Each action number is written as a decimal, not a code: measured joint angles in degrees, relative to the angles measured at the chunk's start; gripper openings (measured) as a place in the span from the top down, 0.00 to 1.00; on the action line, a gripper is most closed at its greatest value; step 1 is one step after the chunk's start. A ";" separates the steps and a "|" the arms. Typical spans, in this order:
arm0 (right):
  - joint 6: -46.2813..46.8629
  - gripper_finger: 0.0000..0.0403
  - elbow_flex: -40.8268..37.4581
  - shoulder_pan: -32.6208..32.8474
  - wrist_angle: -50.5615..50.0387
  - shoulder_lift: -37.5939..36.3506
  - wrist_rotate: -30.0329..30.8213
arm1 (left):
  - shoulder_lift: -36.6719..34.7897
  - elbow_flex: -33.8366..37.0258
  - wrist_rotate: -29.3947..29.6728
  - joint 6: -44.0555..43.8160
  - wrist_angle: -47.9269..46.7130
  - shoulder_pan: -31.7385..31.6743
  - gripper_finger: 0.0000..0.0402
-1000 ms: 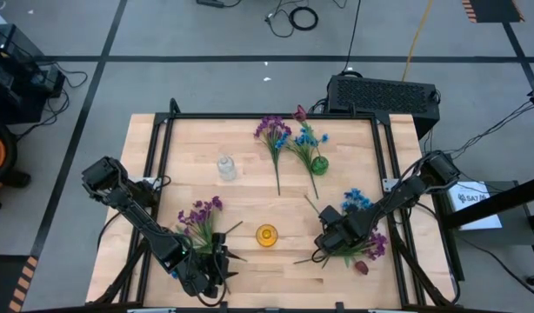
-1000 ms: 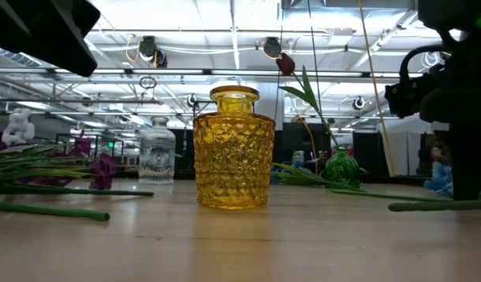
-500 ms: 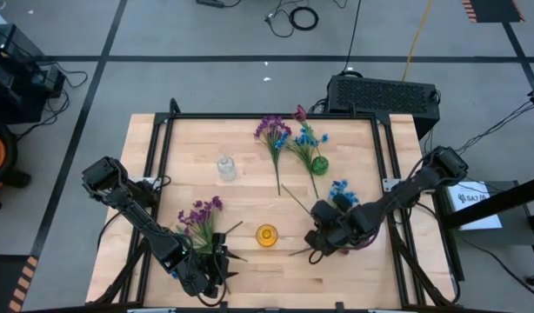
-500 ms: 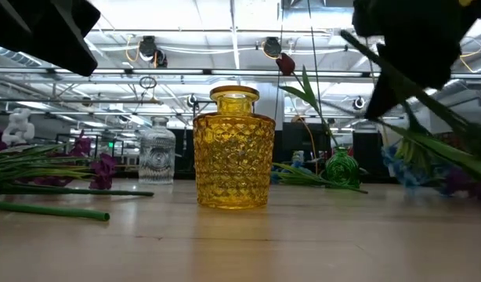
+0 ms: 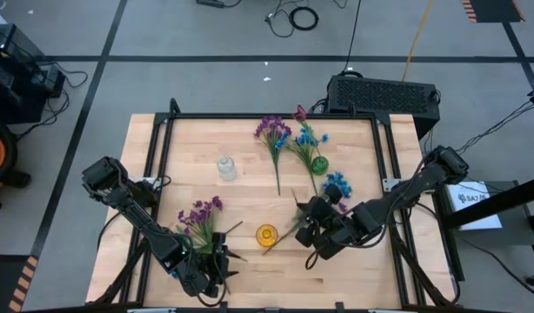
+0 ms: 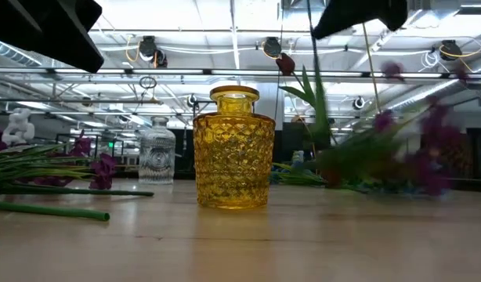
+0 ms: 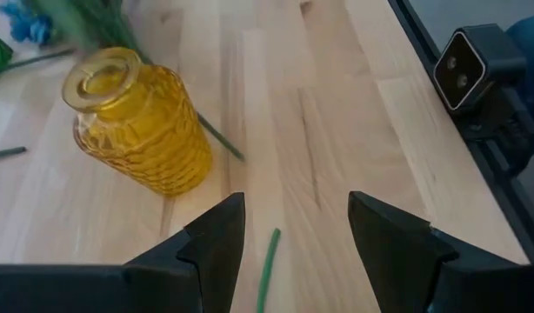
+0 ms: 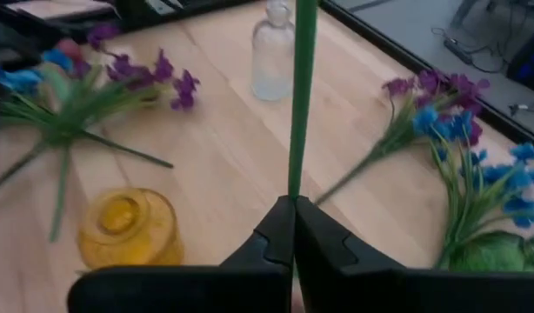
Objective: Sort flowers into vase by color
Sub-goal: Put the right red flower into the green vase
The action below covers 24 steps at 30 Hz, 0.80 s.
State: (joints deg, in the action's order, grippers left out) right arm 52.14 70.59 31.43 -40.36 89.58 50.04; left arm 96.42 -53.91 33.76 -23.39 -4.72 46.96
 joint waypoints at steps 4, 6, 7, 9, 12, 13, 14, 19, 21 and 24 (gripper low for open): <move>-0.38 1.00 0.50 1.03 -0.15 -0.03 0.86 | 0.00 0.00 2.04 0.34 0.00 -0.06 0.47; -0.38 1.00 0.50 1.72 -0.15 -0.03 1.15 | 0.00 0.00 3.08 0.35 0.01 -0.07 0.47; -0.38 1.00 0.50 1.98 -0.13 -0.03 1.28 | 0.00 0.00 3.73 0.37 0.01 -0.07 0.47; -0.27 1.00 0.50 2.73 -0.15 -0.03 2.30 | 0.00 0.00 4.88 1.22 0.15 -0.07 0.47; -0.37 1.00 1.09 3.60 -0.27 -0.03 4.51 | 0.00 -0.52 7.00 2.73 0.40 -0.07 0.47; -0.69 1.00 1.64 3.85 -0.22 -0.05 5.12 | 0.00 -1.07 7.51 3.09 0.48 -0.07 0.47; -1.11 1.00 2.30 4.16 -0.19 -0.05 5.83 | -0.09 -1.71 8.09 3.60 0.65 -0.07 0.47; -3.75 1.00 5.29 5.59 -0.02 -0.22 9.08 | -2.26 -3.40 10.62 6.76 0.79 -0.11 0.47; -3.73 1.00 5.32 5.86 -0.19 -0.20 8.97 | -3.00 -3.92 13.49 8.49 0.91 -0.39 0.47; -3.27 1.00 5.31 5.87 -0.34 0.04 7.47 | -4.05 -3.96 17.87 11.86 0.77 -1.54 0.47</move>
State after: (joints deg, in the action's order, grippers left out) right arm 48.87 75.90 37.30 -40.70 89.62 57.51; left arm 92.37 -57.87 51.63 -11.53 -3.95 45.42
